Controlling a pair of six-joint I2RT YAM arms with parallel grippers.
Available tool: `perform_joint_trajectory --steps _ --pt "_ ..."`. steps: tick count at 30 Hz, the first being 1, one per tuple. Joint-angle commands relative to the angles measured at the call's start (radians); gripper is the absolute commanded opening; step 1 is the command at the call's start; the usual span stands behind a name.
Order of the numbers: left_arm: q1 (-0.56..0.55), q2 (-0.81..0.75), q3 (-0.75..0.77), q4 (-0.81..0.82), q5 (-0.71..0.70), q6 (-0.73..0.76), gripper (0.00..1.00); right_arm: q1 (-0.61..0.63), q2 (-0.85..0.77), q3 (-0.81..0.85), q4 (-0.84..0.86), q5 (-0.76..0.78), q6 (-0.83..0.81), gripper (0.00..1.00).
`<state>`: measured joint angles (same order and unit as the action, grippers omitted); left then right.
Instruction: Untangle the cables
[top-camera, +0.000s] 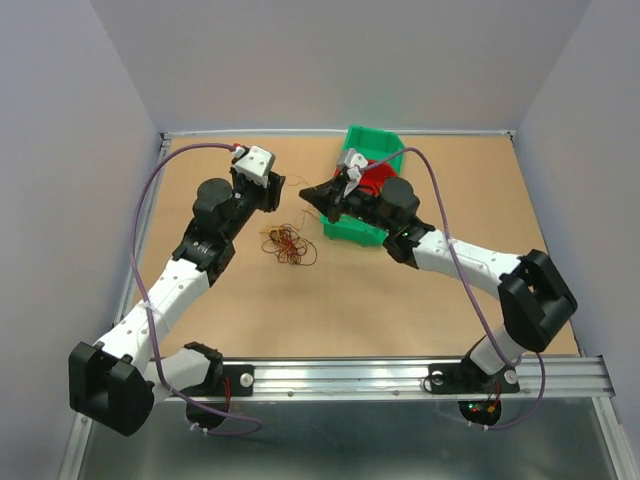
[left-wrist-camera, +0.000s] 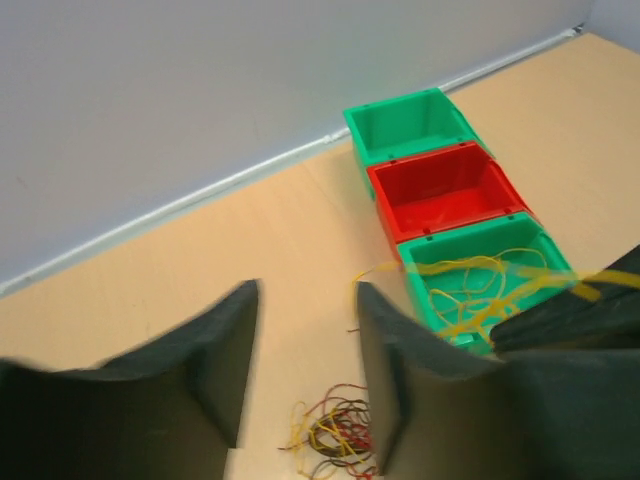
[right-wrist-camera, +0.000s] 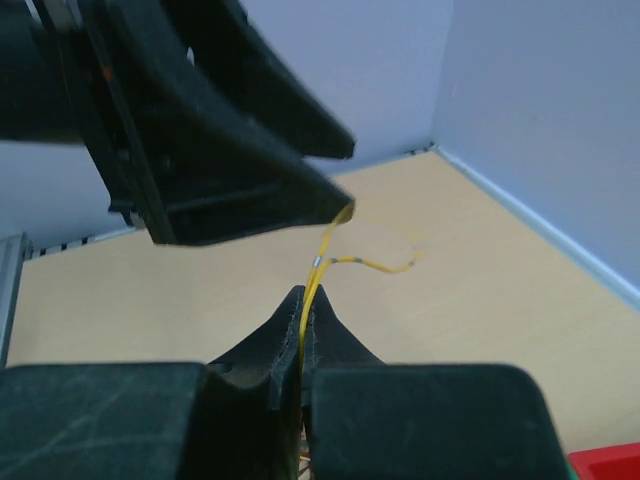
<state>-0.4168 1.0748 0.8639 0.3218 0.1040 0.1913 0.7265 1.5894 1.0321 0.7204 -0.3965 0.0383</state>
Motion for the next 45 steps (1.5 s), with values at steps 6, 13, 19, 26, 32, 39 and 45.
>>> perform_joint_trajectory --steps 6,13,19,26,32,39,45 --pt "0.022 -0.016 -0.02 0.122 0.029 -0.003 0.71 -0.163 -0.121 -0.015 0.01 -0.027 0.072 0.01" --pt "0.036 0.014 -0.017 0.126 0.045 -0.003 0.72 -0.219 -0.12 -0.03 0.004 -0.038 0.121 0.0" --pt "0.041 0.024 -0.023 0.135 0.059 0.002 0.72 -0.225 -0.068 -0.066 0.008 -0.03 0.074 0.01" --pt "0.041 0.036 -0.026 0.138 0.071 0.01 0.72 -0.225 0.0 -0.073 0.005 -0.018 0.04 0.01" --pt "0.041 0.034 -0.029 0.14 0.08 0.013 0.72 -0.226 -0.006 -0.112 -0.01 0.187 0.055 0.0" --pt "0.041 0.039 -0.029 0.14 0.083 0.017 0.72 -0.231 0.052 -0.029 -0.24 0.279 -0.023 0.01" --pt "0.041 0.05 -0.029 0.141 0.083 0.022 0.72 -0.231 0.199 0.138 -0.558 0.095 -0.144 0.0"
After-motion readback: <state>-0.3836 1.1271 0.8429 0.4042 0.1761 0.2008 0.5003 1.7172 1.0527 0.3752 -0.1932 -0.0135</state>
